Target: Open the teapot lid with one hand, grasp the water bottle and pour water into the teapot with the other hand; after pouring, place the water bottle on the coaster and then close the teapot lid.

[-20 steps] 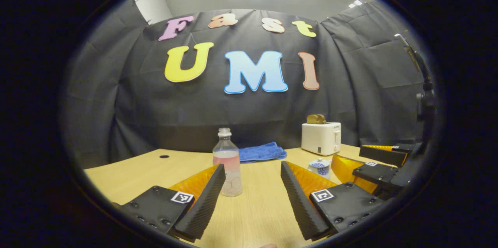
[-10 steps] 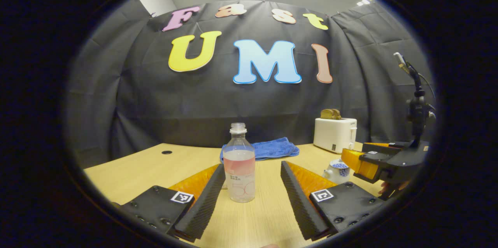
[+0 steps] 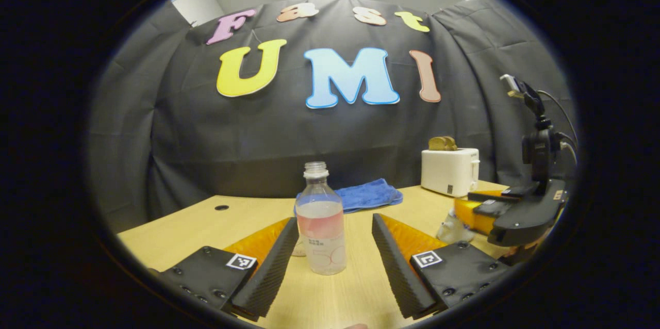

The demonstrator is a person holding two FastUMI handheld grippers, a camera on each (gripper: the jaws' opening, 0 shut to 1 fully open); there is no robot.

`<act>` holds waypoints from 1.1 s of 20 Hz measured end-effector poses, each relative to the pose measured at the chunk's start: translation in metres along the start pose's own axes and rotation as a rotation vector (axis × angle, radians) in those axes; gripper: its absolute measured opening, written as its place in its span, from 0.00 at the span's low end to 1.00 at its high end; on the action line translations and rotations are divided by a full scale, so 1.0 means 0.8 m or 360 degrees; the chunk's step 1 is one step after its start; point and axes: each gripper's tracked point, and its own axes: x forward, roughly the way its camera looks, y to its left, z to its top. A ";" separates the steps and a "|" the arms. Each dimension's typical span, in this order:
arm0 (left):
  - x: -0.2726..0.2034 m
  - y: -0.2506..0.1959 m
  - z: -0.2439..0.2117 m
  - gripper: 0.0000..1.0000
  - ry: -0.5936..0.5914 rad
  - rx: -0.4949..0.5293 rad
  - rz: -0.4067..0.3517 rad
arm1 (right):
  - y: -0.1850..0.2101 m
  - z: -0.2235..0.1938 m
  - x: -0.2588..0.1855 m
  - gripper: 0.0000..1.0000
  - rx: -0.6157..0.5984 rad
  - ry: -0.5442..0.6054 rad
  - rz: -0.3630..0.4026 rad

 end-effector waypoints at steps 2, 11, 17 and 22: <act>0.004 0.001 0.001 1.00 -0.0009 -0.0018 0.0001 | 0.005 -0.024 0.019 0.15 -0.0006 0.0033 0.0012; 0.003 0.002 0.000 1.00 -0.0001 -0.0015 0.0007 | 0.009 -0.012 0.017 0.02 -0.0059 -0.0021 0.0026; 0.008 0.000 0.001 1.00 -0.0015 -0.0028 0.0005 | 0.016 0.032 -0.016 0.02 -0.0068 -0.0187 0.0053; 0.037 0.008 -0.011 1.00 0.0008 -0.0017 0.0045 | 0.040 0.040 -0.044 0.02 -0.0129 -0.0280 0.0133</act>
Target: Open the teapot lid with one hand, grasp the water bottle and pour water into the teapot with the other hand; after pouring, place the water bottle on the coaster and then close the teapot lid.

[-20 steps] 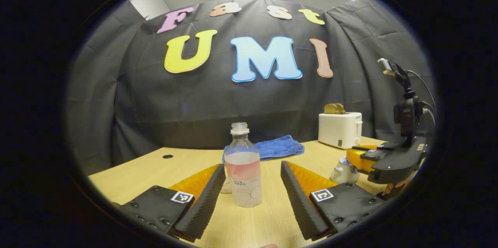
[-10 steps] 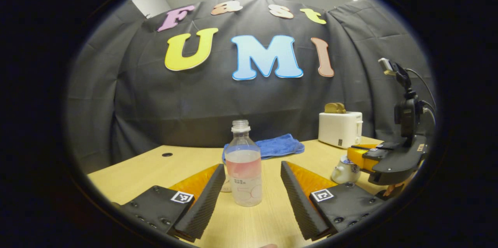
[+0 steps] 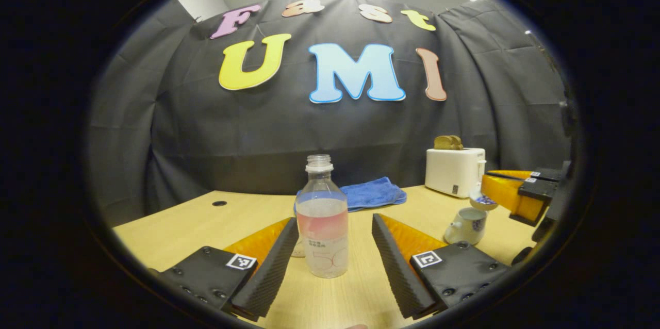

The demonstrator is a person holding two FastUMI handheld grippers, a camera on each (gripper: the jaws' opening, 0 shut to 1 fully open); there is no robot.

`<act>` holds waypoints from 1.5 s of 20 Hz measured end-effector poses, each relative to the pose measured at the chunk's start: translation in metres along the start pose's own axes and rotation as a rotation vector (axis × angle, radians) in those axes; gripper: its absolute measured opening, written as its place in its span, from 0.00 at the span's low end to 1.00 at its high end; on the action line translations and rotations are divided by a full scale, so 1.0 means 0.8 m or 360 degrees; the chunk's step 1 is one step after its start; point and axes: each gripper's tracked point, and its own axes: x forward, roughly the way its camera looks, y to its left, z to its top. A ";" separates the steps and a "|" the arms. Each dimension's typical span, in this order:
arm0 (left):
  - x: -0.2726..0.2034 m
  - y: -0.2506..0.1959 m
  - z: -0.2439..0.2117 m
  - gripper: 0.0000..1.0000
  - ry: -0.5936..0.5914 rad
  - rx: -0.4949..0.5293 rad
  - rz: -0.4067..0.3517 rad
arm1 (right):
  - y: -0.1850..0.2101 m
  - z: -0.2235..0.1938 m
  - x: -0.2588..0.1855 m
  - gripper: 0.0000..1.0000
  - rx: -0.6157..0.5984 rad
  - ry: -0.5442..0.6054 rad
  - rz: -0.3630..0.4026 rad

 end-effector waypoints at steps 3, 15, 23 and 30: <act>0.019 0.009 0.001 0.99 -0.0010 0.0028 0.0053 | 0.012 -0.001 -0.004 0.02 0.0022 0.0002 0.0058; 0.093 0.021 -0.036 1.00 0.0061 0.0007 0.0084 | 0.013 -0.001 -0.010 0.02 0.0046 -0.0002 0.0085; 0.079 0.020 -0.035 0.87 0.0107 0.0007 0.0052 | 0.016 0.013 -0.081 0.02 0.0021 -0.0047 0.0117; 0.070 -0.006 -0.017 0.87 0.0096 0.0284 0.0007 | 0.009 0.005 -0.188 0.02 0.0090 -0.0016 0.0165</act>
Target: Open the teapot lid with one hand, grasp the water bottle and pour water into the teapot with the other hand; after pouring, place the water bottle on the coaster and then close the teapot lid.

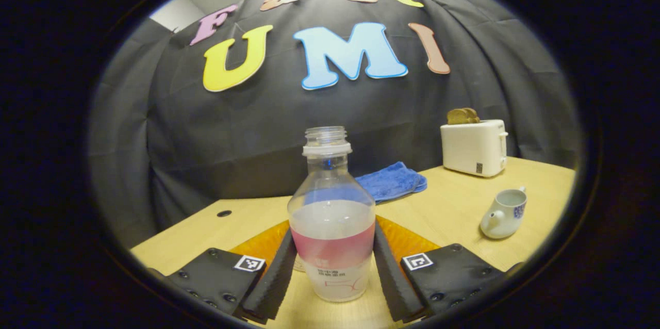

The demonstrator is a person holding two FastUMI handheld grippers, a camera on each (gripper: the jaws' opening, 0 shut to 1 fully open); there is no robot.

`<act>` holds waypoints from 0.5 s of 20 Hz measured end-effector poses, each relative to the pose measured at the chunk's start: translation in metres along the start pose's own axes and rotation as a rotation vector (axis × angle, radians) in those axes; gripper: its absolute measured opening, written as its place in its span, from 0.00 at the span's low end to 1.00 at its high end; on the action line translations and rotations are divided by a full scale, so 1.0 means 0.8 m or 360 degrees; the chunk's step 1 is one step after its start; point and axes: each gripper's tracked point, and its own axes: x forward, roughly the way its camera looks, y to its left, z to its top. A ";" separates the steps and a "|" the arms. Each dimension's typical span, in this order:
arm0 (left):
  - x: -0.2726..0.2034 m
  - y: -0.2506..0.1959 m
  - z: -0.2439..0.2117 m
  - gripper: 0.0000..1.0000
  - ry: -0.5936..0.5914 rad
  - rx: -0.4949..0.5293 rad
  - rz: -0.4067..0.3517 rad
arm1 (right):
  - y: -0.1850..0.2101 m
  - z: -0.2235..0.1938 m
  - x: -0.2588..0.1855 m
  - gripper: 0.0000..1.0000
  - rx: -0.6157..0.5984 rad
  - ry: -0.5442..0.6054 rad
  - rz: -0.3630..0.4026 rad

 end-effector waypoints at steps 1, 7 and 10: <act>-0.001 -0.012 -0.001 0.87 0.0022 0.0125 -0.0022 | 0.000 -0.006 -0.016 0.02 0.0016 0.0018 0.0003; -0.002 -0.067 0.001 0.87 0.0053 0.0481 -0.0109 | -0.010 -0.021 -0.070 0.02 -0.0006 0.0054 -0.0036; 0.000 -0.085 0.003 0.87 0.0057 0.0671 -0.0132 | -0.010 -0.031 -0.085 0.02 0.0020 0.0073 -0.0034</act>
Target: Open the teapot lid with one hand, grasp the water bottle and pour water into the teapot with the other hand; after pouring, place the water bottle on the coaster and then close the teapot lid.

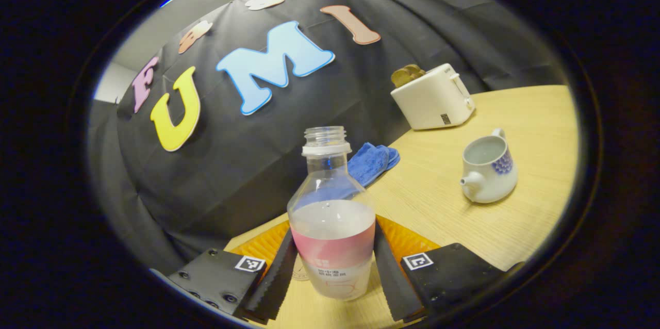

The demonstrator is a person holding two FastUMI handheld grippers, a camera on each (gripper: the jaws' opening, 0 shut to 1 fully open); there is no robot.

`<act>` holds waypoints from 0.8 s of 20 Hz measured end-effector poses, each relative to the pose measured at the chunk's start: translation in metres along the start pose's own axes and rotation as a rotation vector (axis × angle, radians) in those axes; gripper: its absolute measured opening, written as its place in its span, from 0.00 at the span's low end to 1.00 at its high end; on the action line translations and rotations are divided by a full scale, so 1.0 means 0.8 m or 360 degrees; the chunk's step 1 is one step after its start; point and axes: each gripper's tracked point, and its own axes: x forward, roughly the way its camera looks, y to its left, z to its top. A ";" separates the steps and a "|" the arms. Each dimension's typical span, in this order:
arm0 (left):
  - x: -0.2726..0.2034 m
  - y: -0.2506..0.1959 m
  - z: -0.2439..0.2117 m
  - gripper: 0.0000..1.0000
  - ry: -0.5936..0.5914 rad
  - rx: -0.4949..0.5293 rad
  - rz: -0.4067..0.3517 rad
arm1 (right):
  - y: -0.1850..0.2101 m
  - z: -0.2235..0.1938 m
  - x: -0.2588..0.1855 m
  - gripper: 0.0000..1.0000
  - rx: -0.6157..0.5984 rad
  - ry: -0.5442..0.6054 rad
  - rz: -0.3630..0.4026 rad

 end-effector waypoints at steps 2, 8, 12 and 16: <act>0.003 -0.016 0.003 0.87 0.0022 0.0121 -0.0047 | -0.001 -0.007 -0.007 0.02 0.0022 0.0019 0.0001; 0.017 -0.033 0.016 0.87 0.0032 0.0512 -0.0071 | -0.011 -0.014 -0.015 0.02 0.0030 0.0025 -0.0024; 0.015 -0.050 0.022 0.87 0.0074 0.0815 -0.0125 | -0.009 -0.015 -0.012 0.02 0.0060 0.0023 0.0001; 0.025 -0.069 0.027 0.87 0.0071 0.0982 -0.0157 | -0.011 -0.013 -0.009 0.02 0.0068 0.0014 -0.0001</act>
